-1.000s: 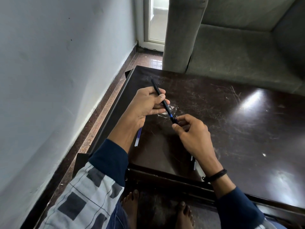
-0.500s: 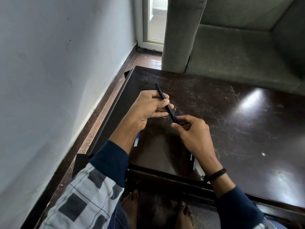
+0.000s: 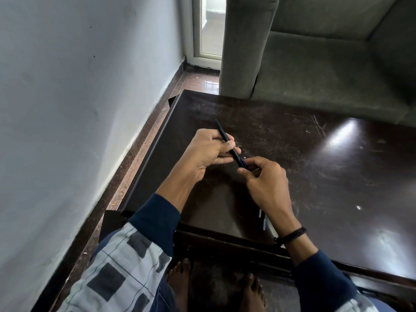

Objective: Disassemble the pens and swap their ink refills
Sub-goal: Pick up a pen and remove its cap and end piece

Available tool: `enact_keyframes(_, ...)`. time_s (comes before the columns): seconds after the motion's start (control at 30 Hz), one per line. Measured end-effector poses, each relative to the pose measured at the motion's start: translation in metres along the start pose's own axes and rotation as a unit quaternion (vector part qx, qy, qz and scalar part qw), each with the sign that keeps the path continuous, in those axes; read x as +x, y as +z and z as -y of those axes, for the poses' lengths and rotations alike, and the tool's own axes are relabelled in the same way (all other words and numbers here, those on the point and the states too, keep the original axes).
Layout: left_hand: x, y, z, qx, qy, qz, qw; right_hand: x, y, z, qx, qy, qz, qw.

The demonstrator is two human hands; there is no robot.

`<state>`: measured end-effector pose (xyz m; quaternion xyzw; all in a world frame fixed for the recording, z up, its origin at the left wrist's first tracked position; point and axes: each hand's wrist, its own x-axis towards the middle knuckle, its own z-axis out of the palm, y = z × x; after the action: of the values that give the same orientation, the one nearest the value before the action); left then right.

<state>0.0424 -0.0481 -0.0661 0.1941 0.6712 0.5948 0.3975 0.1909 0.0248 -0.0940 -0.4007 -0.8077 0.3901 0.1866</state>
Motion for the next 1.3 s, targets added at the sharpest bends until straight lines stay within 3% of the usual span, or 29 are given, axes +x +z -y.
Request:
enact_keyframes(0.73,-0.002,0.010,0.001,0.004,0.006,0.000,1.000,-0.001,-0.003,-0.002,-0.020,-0.009,-0.027,0.999)
enact_keyframes(1.03,-0.001,0.003,-0.001,-0.046,-0.001,-0.013,0.999,0.006,-0.013,-0.003,-0.018,-0.008,-0.011,1.000)
enact_keyframes(1.3,0.008,-0.038,-0.015,-0.100,0.033,-0.145,0.984,0.013,-0.017,-0.006,-0.040,0.015,-0.034,0.999)
